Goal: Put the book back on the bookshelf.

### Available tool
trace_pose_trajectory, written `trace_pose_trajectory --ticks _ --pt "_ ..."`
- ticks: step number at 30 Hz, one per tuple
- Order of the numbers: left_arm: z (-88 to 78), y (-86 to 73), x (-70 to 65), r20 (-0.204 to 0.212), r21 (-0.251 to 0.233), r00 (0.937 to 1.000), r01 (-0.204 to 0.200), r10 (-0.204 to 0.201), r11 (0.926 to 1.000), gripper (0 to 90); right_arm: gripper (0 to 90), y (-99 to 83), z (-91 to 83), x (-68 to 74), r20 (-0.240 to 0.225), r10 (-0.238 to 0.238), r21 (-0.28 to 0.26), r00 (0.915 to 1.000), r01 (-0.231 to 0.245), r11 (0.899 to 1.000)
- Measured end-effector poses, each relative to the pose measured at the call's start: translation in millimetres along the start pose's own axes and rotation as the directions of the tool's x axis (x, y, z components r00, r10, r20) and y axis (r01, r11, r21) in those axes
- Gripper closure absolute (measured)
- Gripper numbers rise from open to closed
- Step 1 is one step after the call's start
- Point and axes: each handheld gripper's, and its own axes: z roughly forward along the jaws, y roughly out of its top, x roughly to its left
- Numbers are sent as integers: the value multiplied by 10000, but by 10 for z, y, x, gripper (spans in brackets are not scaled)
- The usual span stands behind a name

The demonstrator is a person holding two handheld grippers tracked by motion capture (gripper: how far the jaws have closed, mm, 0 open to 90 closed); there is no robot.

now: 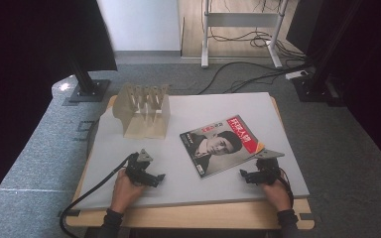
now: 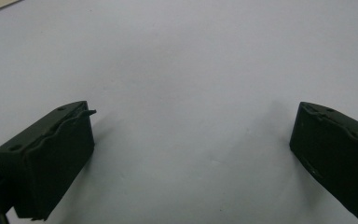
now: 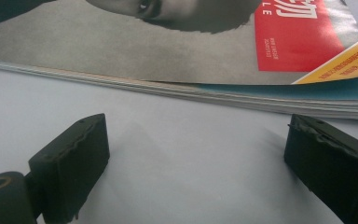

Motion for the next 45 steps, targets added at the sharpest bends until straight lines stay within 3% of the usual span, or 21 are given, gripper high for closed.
trace_pose_trajectory --ticks 17,20,22,24,35,45 --pt "1 34 4 82 171 9999 -90 89 9998 0 61 4 -1 0 -1 12 -3 10000 -12 10000" --pt "8 77 15 639 57 9979 50 -53 10000 0 64 11 -9 -8 -65 11 45 10000 -11 10000" --pt "19 124 0 552 165 9983 -205 196 9997 0 64 15 -13 -10 -91 21 73 10000 -21 10000" --pt "27 185 -17 503 243 9976 -482 469 9985 0 64 27 -27 -11 -176 16 100 9998 -14 9999" --pt "92 679 -20 711 -126 9938 -851 857 9963 0 0 153 -119 41 -253 -348 9 9991 348 9994" --pt "292 1169 -76 883 -194 9837 -1554 1565 9877 0 0 346 -153 17 -180 -627 -142 9979 624 9979"
